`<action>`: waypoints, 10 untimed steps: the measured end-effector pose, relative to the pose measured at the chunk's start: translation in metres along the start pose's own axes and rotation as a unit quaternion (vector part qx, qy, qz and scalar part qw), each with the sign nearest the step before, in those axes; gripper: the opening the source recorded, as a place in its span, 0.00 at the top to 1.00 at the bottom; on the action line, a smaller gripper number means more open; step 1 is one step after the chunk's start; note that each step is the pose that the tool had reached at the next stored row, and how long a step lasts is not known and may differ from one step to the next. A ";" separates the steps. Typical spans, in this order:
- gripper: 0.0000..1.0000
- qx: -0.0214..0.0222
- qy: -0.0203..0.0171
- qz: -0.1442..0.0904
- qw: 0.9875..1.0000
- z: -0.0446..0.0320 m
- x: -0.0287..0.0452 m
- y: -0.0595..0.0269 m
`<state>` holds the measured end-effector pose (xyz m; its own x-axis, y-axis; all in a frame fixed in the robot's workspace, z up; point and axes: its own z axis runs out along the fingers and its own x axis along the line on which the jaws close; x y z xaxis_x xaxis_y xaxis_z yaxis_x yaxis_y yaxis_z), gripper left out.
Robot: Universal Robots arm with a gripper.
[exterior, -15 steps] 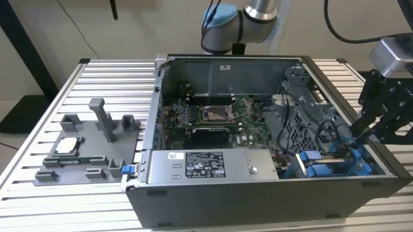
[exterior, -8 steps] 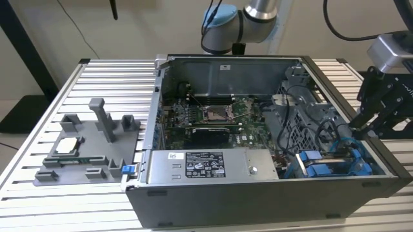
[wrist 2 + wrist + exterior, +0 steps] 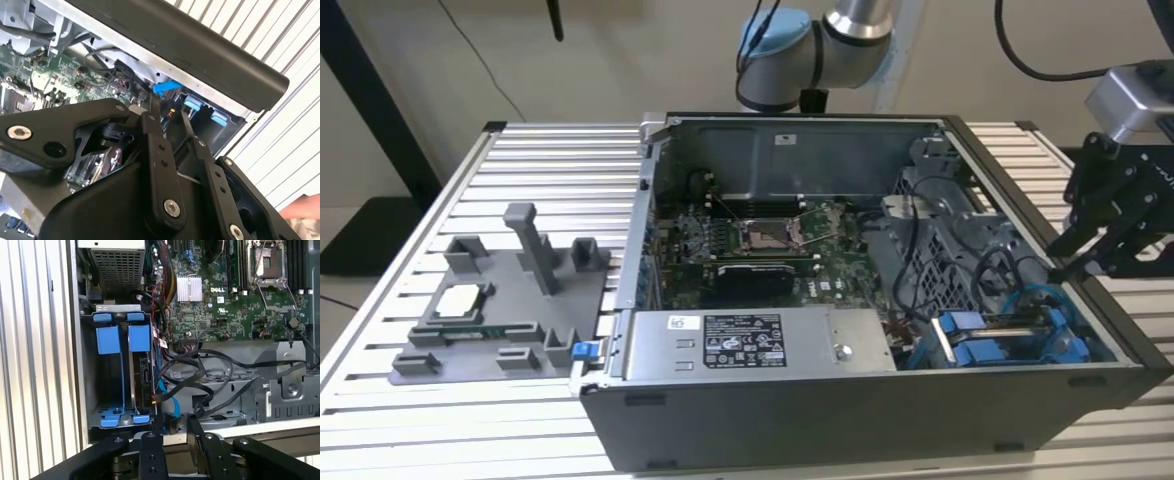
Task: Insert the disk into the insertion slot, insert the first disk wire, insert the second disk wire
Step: 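Insert the second disk wire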
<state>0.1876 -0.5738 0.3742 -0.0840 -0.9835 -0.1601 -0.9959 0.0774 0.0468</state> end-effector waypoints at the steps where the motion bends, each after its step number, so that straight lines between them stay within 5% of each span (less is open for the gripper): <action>1: 0.00 0.000 0.000 0.000 1.000 0.0011 0.0002 -0.0003; 6: 0.00 0.000 0.000 0.000 1.000 0.0039 0.0005 -0.0012; 7: 1.00 0.000 0.000 0.000 1.000 0.0042 0.0006 -0.0012; 10: 1.00 0.000 0.000 0.000 1.000 0.0051 0.0008 -0.0012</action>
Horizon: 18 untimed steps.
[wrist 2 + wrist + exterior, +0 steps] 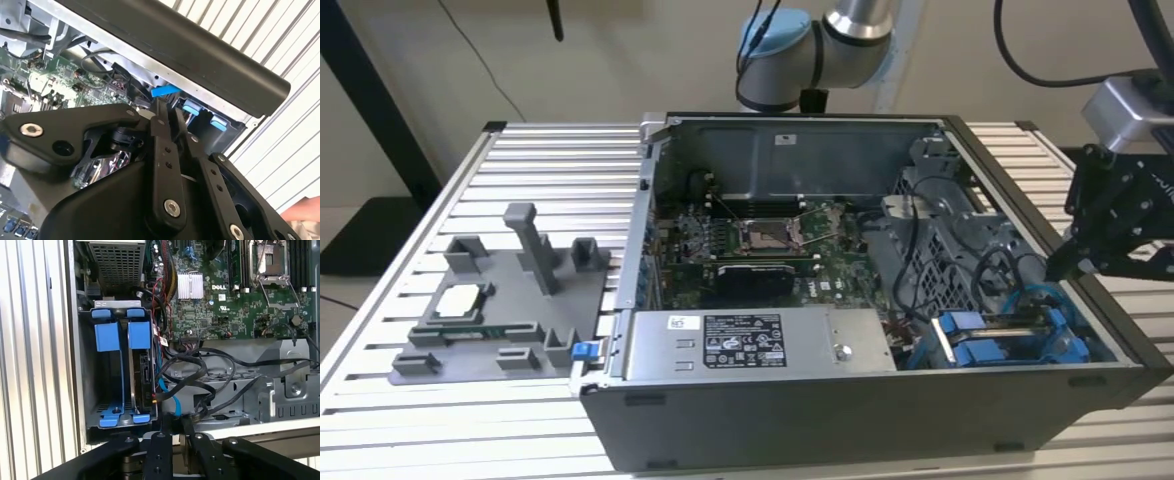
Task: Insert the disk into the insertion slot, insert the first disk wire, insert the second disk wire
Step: 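Insert the second disk wire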
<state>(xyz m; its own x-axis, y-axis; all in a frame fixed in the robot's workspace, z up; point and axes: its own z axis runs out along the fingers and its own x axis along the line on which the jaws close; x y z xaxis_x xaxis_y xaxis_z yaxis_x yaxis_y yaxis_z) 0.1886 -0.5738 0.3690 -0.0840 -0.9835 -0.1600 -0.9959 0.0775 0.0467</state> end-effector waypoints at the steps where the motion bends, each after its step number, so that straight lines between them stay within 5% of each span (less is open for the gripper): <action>1: 1.00 0.000 0.000 0.000 1.000 0.0002 0.0001 0.0000; 10: 1.00 -0.001 0.000 0.000 1.000 -0.0015 0.0030 -0.0003; 18: 1.00 -0.002 -0.005 0.000 1.000 -0.0195 0.0024 0.0130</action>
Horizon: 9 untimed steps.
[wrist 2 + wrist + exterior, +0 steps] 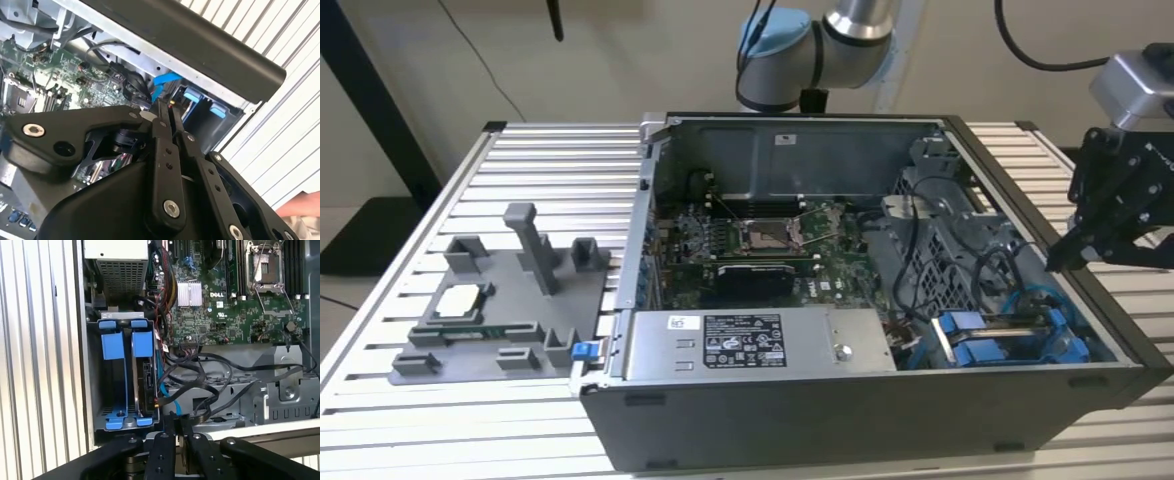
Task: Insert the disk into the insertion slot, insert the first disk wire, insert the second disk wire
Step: 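Insert the second disk wire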
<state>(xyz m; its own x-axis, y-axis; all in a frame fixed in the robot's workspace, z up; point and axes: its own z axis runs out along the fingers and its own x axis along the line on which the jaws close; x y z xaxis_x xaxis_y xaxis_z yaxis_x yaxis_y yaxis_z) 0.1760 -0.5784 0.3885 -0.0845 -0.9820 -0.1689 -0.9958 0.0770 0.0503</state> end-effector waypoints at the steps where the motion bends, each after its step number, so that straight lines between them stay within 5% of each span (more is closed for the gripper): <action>1: 1.00 0.000 -0.001 0.000 1.000 -0.0021 -0.0001 0.0029; 9: 1.00 0.002 -0.002 -0.001 1.000 -0.0041 0.0040 0.0370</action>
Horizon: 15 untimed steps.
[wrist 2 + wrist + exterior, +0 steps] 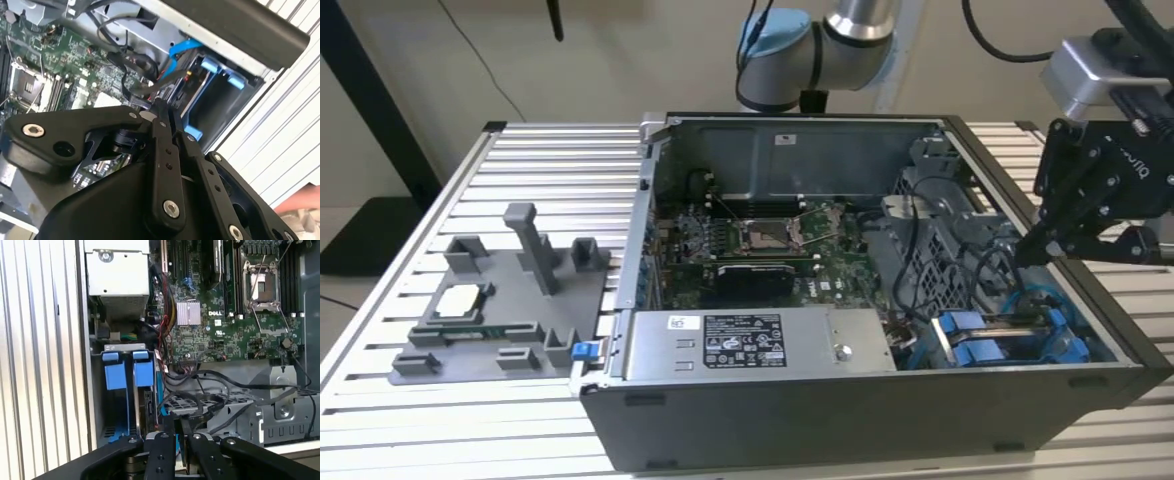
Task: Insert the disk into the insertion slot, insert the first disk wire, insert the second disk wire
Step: 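Insert the second disk wire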
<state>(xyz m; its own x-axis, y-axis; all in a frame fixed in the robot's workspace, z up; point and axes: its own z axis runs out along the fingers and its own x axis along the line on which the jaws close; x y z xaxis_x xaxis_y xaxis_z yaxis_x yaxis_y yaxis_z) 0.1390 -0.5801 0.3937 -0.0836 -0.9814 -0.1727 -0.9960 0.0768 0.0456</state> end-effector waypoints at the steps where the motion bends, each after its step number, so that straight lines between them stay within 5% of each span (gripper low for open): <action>1: 1.00 0.001 0.000 0.000 1.000 0.0000 0.0010 0.0045; 8: 1.00 0.005 0.000 -0.001 1.000 0.0004 0.0102 0.0335; 15: 1.00 0.007 0.000 -0.001 1.000 0.0021 0.0164 0.0462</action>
<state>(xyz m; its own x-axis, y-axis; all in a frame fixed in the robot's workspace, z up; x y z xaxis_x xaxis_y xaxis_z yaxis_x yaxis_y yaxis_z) 0.0916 -0.5923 0.3909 -0.0812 -0.9814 -0.1737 -0.9965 0.0768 0.0324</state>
